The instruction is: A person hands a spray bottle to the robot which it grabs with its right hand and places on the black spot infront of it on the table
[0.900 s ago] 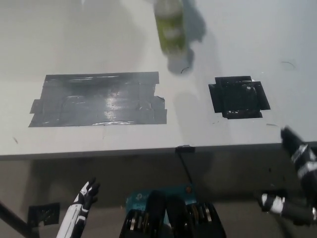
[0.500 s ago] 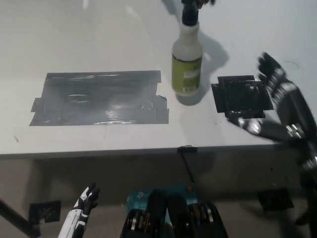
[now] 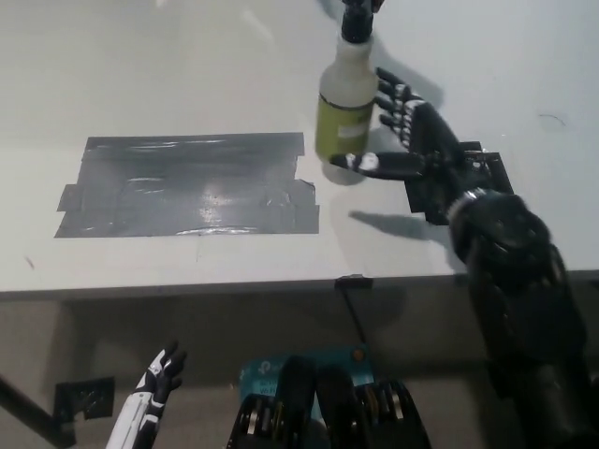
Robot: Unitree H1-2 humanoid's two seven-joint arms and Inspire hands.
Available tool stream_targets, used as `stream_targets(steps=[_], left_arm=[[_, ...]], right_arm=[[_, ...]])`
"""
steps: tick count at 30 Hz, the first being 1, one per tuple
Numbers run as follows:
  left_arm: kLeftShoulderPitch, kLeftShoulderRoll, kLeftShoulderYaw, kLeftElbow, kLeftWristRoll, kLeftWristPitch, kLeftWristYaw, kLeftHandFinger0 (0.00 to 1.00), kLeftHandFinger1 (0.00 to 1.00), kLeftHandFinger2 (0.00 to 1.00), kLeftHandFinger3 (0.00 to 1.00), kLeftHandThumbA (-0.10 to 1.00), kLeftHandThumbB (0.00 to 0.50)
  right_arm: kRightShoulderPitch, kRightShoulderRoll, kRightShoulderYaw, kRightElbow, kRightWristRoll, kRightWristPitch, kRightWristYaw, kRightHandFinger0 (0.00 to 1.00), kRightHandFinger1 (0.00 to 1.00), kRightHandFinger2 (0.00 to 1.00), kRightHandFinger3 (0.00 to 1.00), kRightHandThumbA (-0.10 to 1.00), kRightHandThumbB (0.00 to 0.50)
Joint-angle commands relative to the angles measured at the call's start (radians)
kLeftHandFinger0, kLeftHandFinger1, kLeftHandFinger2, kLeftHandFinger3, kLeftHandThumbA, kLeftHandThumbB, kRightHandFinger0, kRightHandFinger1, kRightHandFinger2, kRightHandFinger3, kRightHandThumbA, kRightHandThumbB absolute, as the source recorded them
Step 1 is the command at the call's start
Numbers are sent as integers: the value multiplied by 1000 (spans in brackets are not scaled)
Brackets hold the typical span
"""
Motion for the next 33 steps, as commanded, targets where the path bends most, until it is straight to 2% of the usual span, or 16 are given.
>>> stream_targets(steps=[1, 4, 6, 12, 14, 16, 19, 20, 21, 23, 26, 29, 30, 31, 32, 33], left_arm=[[-3, 3, 5, -49, -8, -16, -6, 1000, 1000, 1000, 1000, 1000, 149], [-2, 1, 6, -53, -11, -5, -7, 1000, 1000, 1000, 1000, 1000, 147], [-5, 0, 4, -51, -12, -10, -9, 1000, 1000, 1000, 1000, 1000, 134], [-9, -2, 3, -64, -8, 8, -9, 1000, 1000, 1000, 1000, 1000, 143], [-9, 0, 2, -64, -3, 4, -9, 1000, 1000, 1000, 1000, 1000, 138], [-16, 2, 1, -60, 4, -1, -8, 1000, 1000, 1000, 1000, 1000, 133], [-23, 2, 3, -61, 6, 3, -7, 1000, 1000, 1000, 1000, 1000, 128], [-23, 2, 3, -62, 3, 5, -8, 1000, 1000, 1000, 1000, 1000, 133], [-25, 3, 4, -60, -1, 5, -10, 1000, 1000, 1000, 1000, 1000, 140], [-27, 5, 4, -57, -3, -8, -11, 1000, 1000, 1000, 1000, 1000, 131], [-28, 5, 5, -55, -1, -6, -8, 1000, 1000, 1000, 1000, 1000, 140], [-29, 3, 5, -58, -1, -1, -8, 1000, 1000, 1000, 1000, 1000, 136], [-29, 3, 4, -59, 1, -2, -8, 1000, 1000, 1000, 1000, 1000, 135], [-29, 4, 4, -59, 0, -4, -8, 1000, 1000, 1000, 1000, 1000, 129], [-30, 4, 5, -59, -4, -7, -10, 1000, 1000, 1000, 1000, 1000, 122], [-31, 4, 5, -58, -9, -11, -11, 1000, 1000, 1000, 1000, 1000, 114]], right_arm=[[-123, 32, -20, 113, 1, -33, -31, 1000, 1000, 1000, 1000, 992, 470], [-169, 40, -29, 197, 2, -49, -37, 1000, 1000, 1000, 1000, 960, 445], [-190, 35, -27, 229, -7, -56, -37, 1000, 1000, 1000, 1000, 1000, 495], [-249, 35, -40, 313, -3, -54, -51, 1000, 1000, 1000, 1000, 1000, 500], [-269, 41, -60, 348, 20, -80, -46, 1000, 1000, 1000, 1000, 967, 500], [-290, 39, -64, 371, 20, -94, -40, 1000, 1000, 1000, 1000, 963, 469], [-316, 40, -66, 397, 18, -109, -35, 1000, 1000, 1000, 1000, 951, 456], [-319, 41, -67, 400, 18, -110, -34, 1000, 1000, 1000, 1000, 950, 458], [-326, 43, -64, 402, 14, -106, -34, 1000, 1000, 1000, 1000, 948, 496], [-329, 47, -52, 382, 5, -90, -29, 1000, 1000, 1000, 1000, 973, 490], [-331, 46, -18, 369, -30, -107, -28, 1000, 1000, 1000, 1000, 1000, 428], [-337, 53, -2, 389, -48, -131, -50, 1000, 1000, 1000, 1000, 938, 417], [-343, 60, 1, 409, -61, -147, -79, 1000, 1000, 1000, 1000, 886, 416], [-355, 66, 3, 441, -75, -163, -113, 1000, 1000, 1000, 1000, 759, 408], [-365, 69, 5, 463, -84, -167, -135, 775, 827, 1000, 1000, 699, 442], [-382, 72, 17, 503, -114, -170, -179, 429, 467, 575, 687, 608, 488]])
